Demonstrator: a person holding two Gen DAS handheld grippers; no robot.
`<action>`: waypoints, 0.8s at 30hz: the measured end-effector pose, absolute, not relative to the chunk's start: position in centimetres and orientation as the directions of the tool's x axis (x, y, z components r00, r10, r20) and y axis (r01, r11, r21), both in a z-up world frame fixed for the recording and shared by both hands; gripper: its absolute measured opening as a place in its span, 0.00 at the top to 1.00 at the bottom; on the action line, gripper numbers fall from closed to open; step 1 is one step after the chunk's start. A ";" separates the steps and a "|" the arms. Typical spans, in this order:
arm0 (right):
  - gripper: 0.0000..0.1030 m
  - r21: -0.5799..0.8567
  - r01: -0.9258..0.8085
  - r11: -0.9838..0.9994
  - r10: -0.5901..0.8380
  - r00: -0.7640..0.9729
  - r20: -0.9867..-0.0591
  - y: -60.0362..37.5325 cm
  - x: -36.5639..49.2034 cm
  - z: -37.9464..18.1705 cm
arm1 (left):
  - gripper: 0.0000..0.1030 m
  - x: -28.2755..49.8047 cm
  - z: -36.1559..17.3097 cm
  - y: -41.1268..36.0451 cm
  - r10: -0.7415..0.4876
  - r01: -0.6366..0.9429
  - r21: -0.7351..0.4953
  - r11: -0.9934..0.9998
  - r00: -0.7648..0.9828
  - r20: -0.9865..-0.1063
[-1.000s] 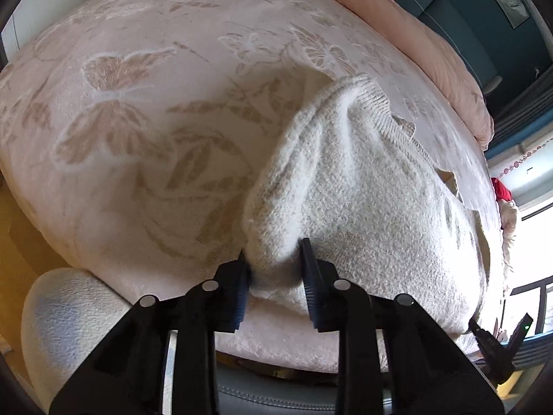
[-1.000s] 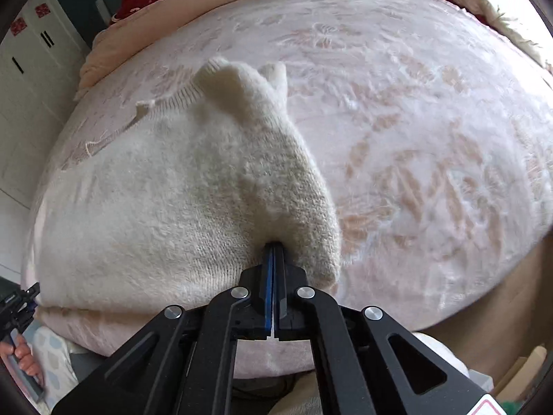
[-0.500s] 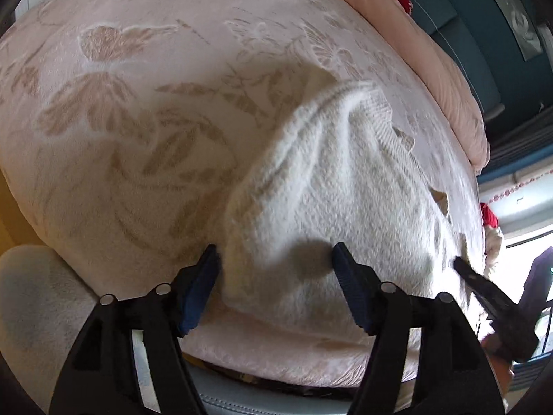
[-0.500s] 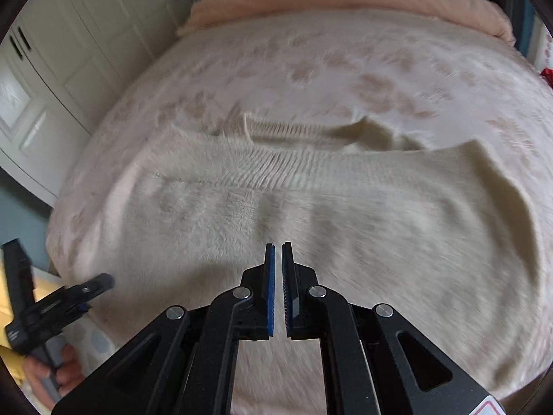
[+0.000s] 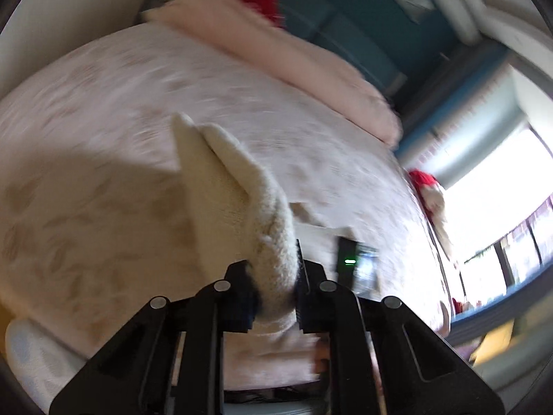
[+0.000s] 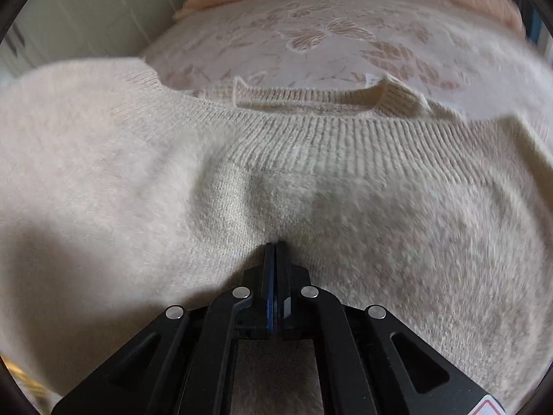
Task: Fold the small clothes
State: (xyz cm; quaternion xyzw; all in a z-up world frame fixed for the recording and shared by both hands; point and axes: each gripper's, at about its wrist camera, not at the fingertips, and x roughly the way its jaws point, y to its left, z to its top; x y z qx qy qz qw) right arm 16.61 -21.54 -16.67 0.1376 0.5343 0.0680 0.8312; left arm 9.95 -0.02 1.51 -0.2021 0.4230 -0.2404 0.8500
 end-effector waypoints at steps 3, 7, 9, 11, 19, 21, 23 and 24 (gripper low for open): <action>0.98 0.398 0.087 0.913 0.312 0.479 -0.820 -25.2 13.7 -14.3 | 0.86 9.2 3.7 -6.0 -0.610 0.357 -0.496 0.792 0.495 -0.618; 0.93 0.406 0.167 0.899 0.246 0.573 -0.782 -32.0 7.4 -11.1 | 0.85 7.1 3.9 -14.7 -0.641 0.499 -0.429 0.753 0.408 -0.651; 0.88 0.403 0.232 0.885 0.205 0.584 -0.785 -35.2 4.8 -10.8 | 0.84 6.6 1.9 -18.2 -0.630 0.522 -0.412 0.746 0.354 -0.692; 0.88 0.388 0.302 0.871 0.153 0.584 -0.797 -38.7 1.8 -10.8 | 0.79 5.7 -1.4 -21.5 -0.607 0.550 -0.391 0.738 0.289 -0.741; 0.63 0.428 0.294 0.855 0.160 0.636 -0.755 -42.4 -1.9 -8.9 | 0.23 0.0 -3.8 -17.4 -0.601 0.516 -0.389 0.763 0.345 -0.721; 0.52 0.456 0.215 0.864 0.220 0.653 -0.725 -41.1 -1.2 -8.2 | 0.22 -0.5 -3.6 -15.7 -0.560 0.499 -0.346 0.794 0.380 -0.736; 0.44 0.463 0.166 0.871 0.260 0.643 -0.721 -39.1 0.5 -8.1 | 0.22 -0.6 -4.1 -13.9 -0.499 0.467 -0.292 0.835 0.417 -0.760; 0.42 0.456 0.161 0.875 0.263 0.634 -0.727 -38.5 1.0 -8.2 | 0.22 -0.6 -4.4 -13.0 -0.469 0.450 -0.268 0.852 0.428 -0.772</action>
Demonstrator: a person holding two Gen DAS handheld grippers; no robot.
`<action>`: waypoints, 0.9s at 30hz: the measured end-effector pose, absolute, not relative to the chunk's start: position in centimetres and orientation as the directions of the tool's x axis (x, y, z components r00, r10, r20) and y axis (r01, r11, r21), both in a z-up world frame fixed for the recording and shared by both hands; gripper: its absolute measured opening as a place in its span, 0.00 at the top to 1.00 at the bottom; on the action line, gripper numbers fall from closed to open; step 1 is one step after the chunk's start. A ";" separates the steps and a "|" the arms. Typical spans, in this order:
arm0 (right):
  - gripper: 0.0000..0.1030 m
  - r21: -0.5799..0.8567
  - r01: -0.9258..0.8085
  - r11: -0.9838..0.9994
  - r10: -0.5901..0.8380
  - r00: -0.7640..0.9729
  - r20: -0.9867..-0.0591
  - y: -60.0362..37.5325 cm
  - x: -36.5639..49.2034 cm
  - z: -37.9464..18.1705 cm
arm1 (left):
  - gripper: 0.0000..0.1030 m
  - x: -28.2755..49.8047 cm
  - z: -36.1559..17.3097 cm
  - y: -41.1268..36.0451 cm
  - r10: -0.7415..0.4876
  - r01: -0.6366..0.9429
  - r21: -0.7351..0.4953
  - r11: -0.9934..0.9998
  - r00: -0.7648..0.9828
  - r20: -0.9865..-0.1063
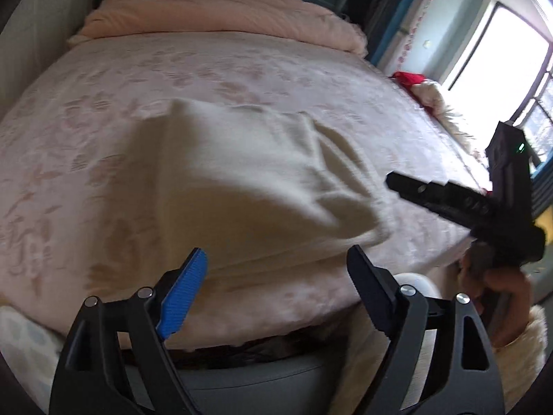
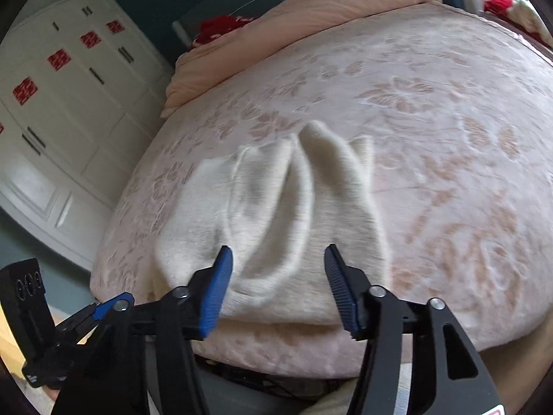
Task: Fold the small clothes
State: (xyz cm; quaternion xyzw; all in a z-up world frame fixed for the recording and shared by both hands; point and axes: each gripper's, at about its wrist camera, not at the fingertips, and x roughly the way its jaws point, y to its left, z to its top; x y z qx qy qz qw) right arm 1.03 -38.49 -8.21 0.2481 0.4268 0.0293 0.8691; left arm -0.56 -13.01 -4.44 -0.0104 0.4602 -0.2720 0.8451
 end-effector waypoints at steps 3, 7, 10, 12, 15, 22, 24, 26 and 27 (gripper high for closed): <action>0.39 0.451 0.179 0.875 0.268 0.597 -0.757 -37.4 3.1 -9.7 | 0.22 -0.5 -5.0 -10.6 -0.423 0.394 -0.257 0.883 0.428 -0.799; 0.39 0.521 0.267 0.811 0.328 0.531 -0.781 -37.4 5.8 -12.1 | 0.22 -0.7 -5.3 -9.3 -0.402 0.357 -0.256 0.898 0.432 -0.807; 0.80 0.548 0.223 0.807 0.392 0.492 -0.778 -35.4 8.6 -12.4 | 0.21 -0.7 -5.0 -9.6 -0.401 0.361 -0.253 0.898 0.432 -0.808; 0.84 0.555 0.195 0.809 0.400 0.510 -0.761 -34.8 9.2 -11.3 | 0.20 -0.9 -4.6 -10.1 -0.403 0.366 -0.251 0.896 0.437 -0.804; 0.85 0.594 0.136 0.793 0.388 0.640 -0.664 -36.6 7.9 -6.5 | 0.17 -1.1 -3.6 -10.3 -0.425 0.382 -0.262 0.886 0.446 -0.787; 0.79 0.456 0.311 0.834 0.250 0.524 -0.814 -42.7 4.9 -13.3 | 0.14 -0.5 -5.4 -13.4 -0.442 0.435 -0.255 0.863 0.408 -0.799; 0.73 0.542 0.314 0.779 0.287 0.590 -0.755 -43.7 2.8 -12.9 | 0.14 -0.3 -6.3 -14.5 -0.435 0.451 -0.239 0.860 0.402 -0.806; 0.69 0.531 0.311 0.788 0.235 0.644 -0.728 -43.9 1.0 -10.4 | 0.14 -0.1 -6.7 -15.4 -0.411 0.469 -0.190 0.863 0.430 -0.804; 0.67 0.528 0.299 0.795 0.229 0.658 -0.718 -43.9 0.7 -9.5 | 0.14 -0.1 -6.7 -15.7 -0.405 0.476 -0.174 0.862 0.441 -0.801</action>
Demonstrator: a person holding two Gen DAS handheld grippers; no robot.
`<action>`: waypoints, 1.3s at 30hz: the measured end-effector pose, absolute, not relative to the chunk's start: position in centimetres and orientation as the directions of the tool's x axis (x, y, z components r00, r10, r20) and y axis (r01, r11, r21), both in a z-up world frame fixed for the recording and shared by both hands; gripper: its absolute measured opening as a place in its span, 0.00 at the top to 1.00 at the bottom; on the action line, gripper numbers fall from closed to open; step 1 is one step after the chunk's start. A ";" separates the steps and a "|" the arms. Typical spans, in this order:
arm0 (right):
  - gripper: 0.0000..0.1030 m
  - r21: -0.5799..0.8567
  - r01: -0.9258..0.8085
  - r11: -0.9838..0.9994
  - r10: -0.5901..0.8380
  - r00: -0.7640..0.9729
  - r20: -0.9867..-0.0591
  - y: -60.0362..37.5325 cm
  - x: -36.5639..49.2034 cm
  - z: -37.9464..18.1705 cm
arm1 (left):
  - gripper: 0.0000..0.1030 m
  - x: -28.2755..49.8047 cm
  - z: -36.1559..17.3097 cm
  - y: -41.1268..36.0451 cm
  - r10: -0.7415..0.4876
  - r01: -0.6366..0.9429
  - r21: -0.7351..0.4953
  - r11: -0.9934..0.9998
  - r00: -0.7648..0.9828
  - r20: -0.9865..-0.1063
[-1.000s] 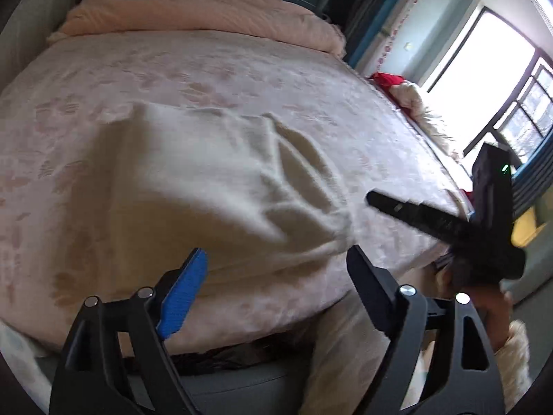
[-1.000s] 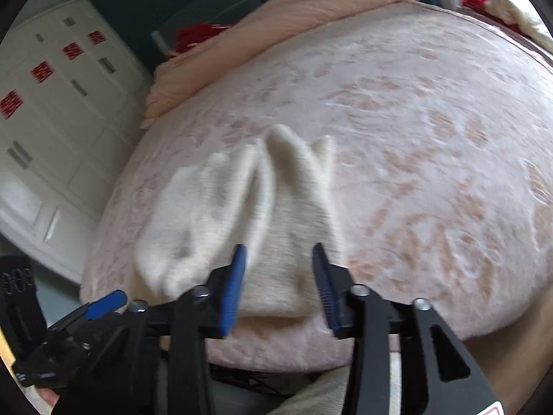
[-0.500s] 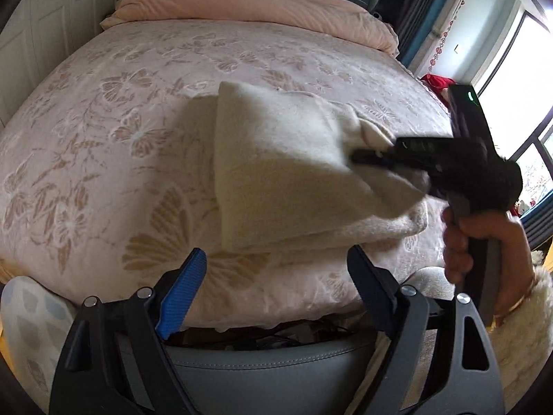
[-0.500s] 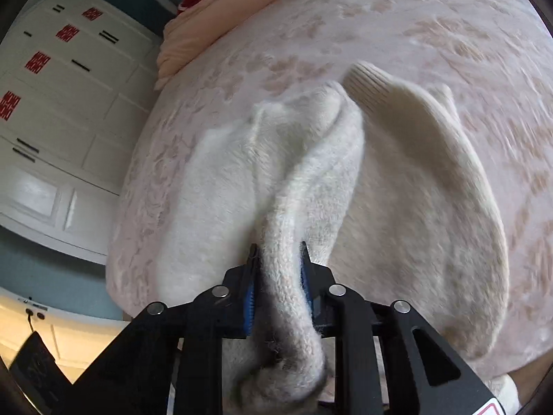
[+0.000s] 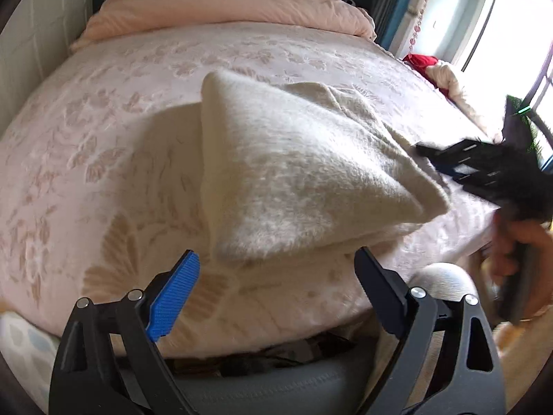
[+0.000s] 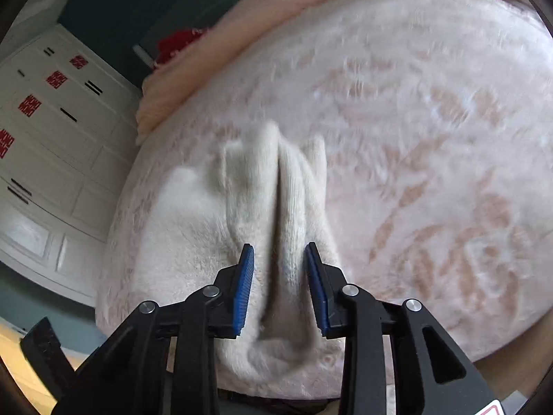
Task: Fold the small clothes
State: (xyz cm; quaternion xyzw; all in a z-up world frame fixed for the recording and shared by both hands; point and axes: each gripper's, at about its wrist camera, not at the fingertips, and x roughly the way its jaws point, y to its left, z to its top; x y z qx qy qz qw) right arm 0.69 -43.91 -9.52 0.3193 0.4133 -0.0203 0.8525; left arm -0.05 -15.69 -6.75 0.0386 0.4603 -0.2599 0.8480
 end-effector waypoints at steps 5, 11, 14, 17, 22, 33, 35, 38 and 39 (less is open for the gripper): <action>0.57 0.570 0.182 0.801 0.343 0.640 -0.688 -43.1 0.4 -8.0 | 0.14 1.0 -8.0 -16.1 -0.389 0.481 -0.152 0.863 0.443 -0.807; 0.74 0.562 0.177 0.808 0.405 0.525 -0.748 -40.4 1.0 -12.3 | 0.15 0.7 -9.9 -15.8 -0.398 0.550 -0.135 0.824 0.393 -0.829; 0.87 0.632 0.146 0.761 0.435 0.607 -0.665 -40.9 0.2 -10.1 | 0.61 1.9 -10.8 -15.4 -0.372 0.525 -0.140 0.839 0.366 -0.853; 0.90 0.649 0.129 0.750 0.393 0.702 -0.594 -42.6 -1.5 -6.8 | 0.72 3.5 -10.7 -13.8 -0.394 0.430 -0.230 0.873 0.345 -0.852; 0.90 0.528 0.247 0.813 0.354 0.510 -0.784 -42.4 -0.7 -14.6 | 0.73 4.7 -12.8 -12.7 -0.390 0.327 -0.293 0.898 0.287 -0.875; 0.54 0.530 0.192 0.826 0.297 0.650 -0.699 -43.8 1.9 -6.5 | 0.44 2.2 -1.0 -13.8 -0.528 0.535 -0.276 0.799 0.404 -0.747; 0.54 0.514 0.200 0.834 0.293 0.629 -0.720 -43.8 5.8 -7.6 | 0.43 4.2 0.1 -15.3 -0.545 0.519 -0.297 0.801 0.429 -0.720; 0.61 0.455 0.242 0.857 0.260 0.558 -0.788 -43.6 10.3 -10.9 | 0.47 7.8 -1.2 -17.8 -0.503 0.452 -0.303 0.839 0.431 -0.749; 0.92 0.422 0.226 0.878 0.251 0.535 -0.807 -43.2 11.4 -11.7 | 0.55 9.2 -2.3 -18.7 -0.494 0.435 -0.312 0.845 0.408 -0.768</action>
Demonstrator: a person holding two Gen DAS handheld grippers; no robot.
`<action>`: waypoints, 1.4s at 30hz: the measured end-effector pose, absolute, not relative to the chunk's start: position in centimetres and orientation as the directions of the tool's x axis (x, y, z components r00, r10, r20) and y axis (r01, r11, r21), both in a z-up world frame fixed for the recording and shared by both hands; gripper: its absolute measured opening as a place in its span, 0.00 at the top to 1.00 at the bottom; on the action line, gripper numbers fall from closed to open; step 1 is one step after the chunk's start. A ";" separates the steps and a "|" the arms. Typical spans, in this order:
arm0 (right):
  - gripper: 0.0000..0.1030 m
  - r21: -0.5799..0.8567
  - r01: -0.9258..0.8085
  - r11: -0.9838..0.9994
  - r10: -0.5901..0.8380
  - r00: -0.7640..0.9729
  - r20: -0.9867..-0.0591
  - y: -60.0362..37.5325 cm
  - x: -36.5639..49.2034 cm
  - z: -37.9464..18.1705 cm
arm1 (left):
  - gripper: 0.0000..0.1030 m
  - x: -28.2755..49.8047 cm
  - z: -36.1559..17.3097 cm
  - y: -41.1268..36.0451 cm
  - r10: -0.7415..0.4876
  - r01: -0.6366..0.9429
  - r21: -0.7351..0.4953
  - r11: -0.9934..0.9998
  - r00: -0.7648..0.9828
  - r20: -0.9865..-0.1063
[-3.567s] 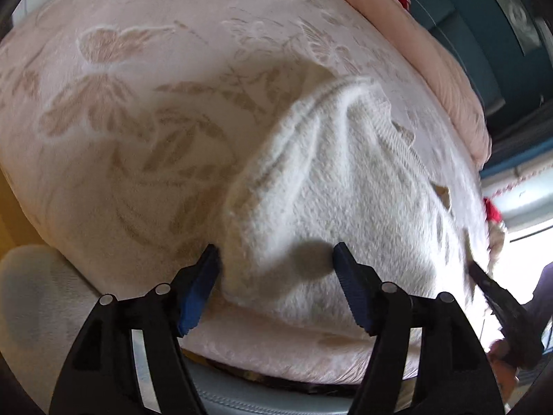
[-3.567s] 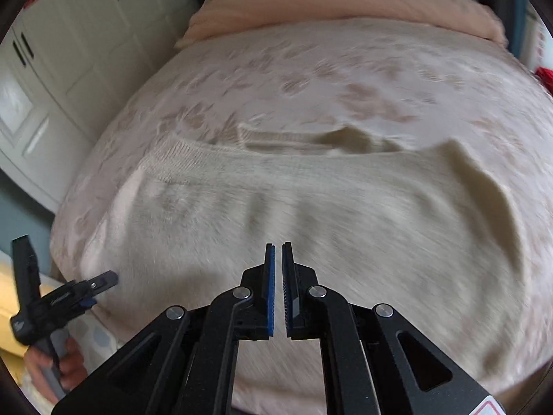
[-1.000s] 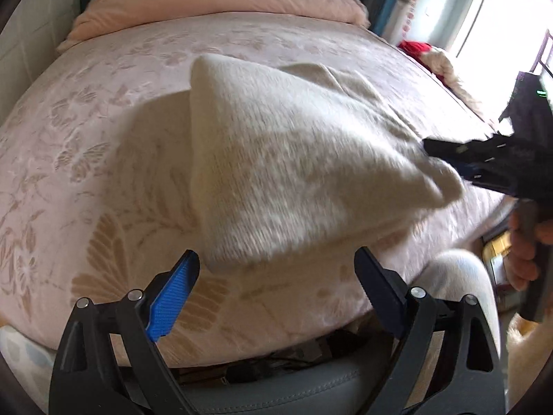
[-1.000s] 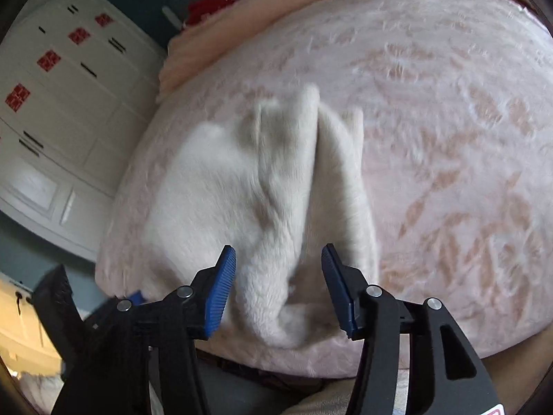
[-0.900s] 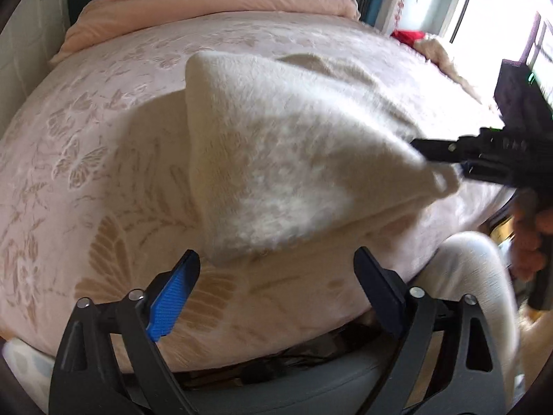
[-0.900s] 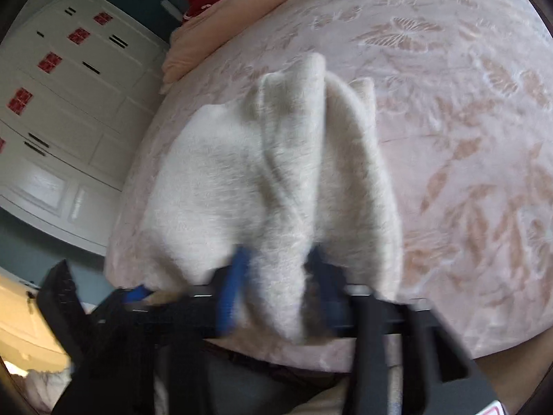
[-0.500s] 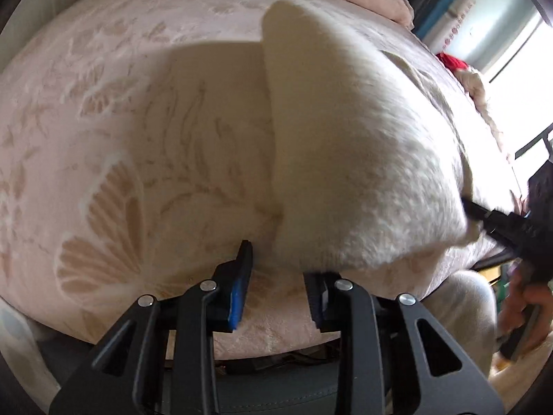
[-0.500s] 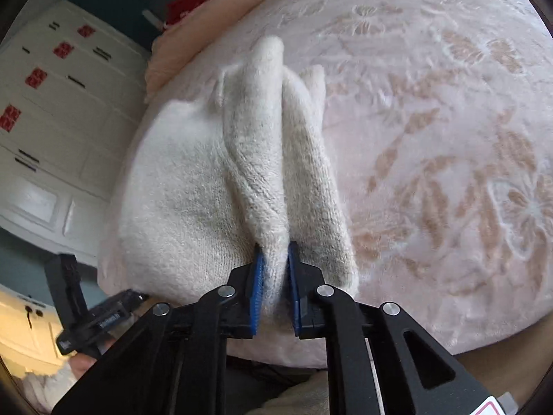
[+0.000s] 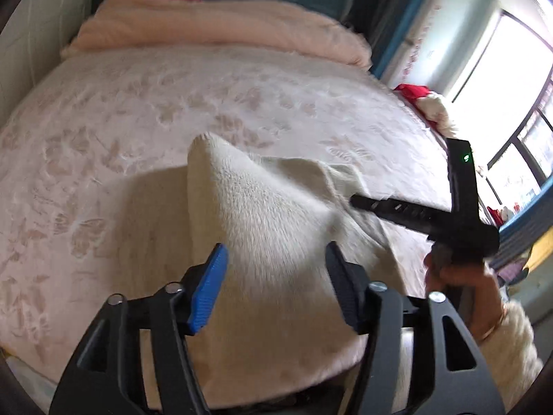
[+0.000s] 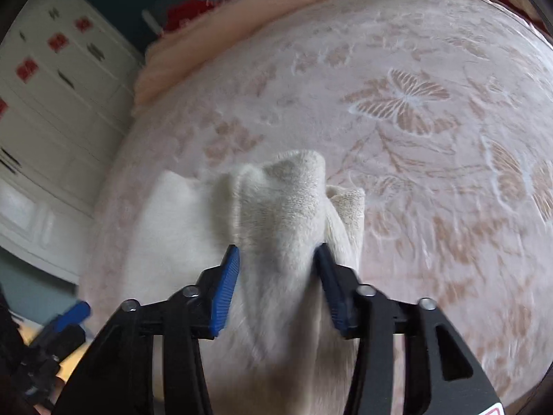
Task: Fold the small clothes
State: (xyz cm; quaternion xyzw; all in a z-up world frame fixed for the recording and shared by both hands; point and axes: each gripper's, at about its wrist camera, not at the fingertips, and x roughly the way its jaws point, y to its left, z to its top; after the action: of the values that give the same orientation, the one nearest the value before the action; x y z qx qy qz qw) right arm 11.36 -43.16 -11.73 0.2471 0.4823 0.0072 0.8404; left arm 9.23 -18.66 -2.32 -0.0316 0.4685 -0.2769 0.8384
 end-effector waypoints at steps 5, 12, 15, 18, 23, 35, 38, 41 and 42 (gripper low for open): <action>0.91 0.471 0.172 0.865 0.231 0.697 -0.679 -44.0 9.9 -7.9 | 0.75 11.9 -5.6 -19.7 -0.452 0.373 -0.316 0.873 0.369 -0.812; 0.85 0.490 0.279 0.826 0.248 0.600 -0.760 -45.8 9.5 -13.4 | 0.74 10.7 -6.6 -21.0 -0.378 0.422 -0.202 0.883 0.387 -0.841; 0.84 0.489 0.242 0.838 0.199 0.700 -0.686 -44.8 5.8 -8.5 | 0.71 9.5 -4.7 -19.9 -0.415 0.425 -0.241 0.873 0.385 -0.824; 0.85 0.473 0.164 0.866 0.247 0.683 -0.687 -41.3 3.1 -7.4 | 0.70 7.9 -4.9 -18.9 -0.452 0.424 -0.295 0.856 0.340 -0.825; 1.00 0.336 0.199 0.921 0.205 0.484 -0.851 -37.6 2.4 -15.3 | 0.68 6.7 -7.1 -19.6 -0.397 0.441 -0.218 0.870 0.368 -0.841; 1.00 0.197 0.232 0.953 0.068 0.469 -0.881 -36.1 1.4 -14.5 | 0.63 4.4 -7.7 -20.4 -0.311 0.424 -0.143 0.894 0.360 -0.880; 0.92 0.265 0.247 0.932 0.105 0.517 -0.849 -36.7 0.4 -12.4 | 0.62 3.6 -6.5 -20.6 -0.297 0.436 -0.116 0.892 0.374 -0.879; 0.90 0.330 0.263 0.907 0.139 0.553 -0.821 -37.4 -0.9 -10.9 | 0.62 3.3 -5.4 -20.1 -0.321 0.422 -0.159 0.892 0.347 -0.881; 0.90 0.331 0.271 0.904 0.134 0.557 -0.820 -37.9 -1.3 -10.6 | 0.61 3.3 -5.2 -19.9 -0.321 0.416 -0.164 0.894 0.343 -0.883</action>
State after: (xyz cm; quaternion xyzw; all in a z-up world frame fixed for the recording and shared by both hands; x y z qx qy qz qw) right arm -1.30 -37.85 -10.59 0.2155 0.4691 -0.0401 0.8555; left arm 3.27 -19.93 -5.20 0.0451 0.5272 -0.2254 0.8181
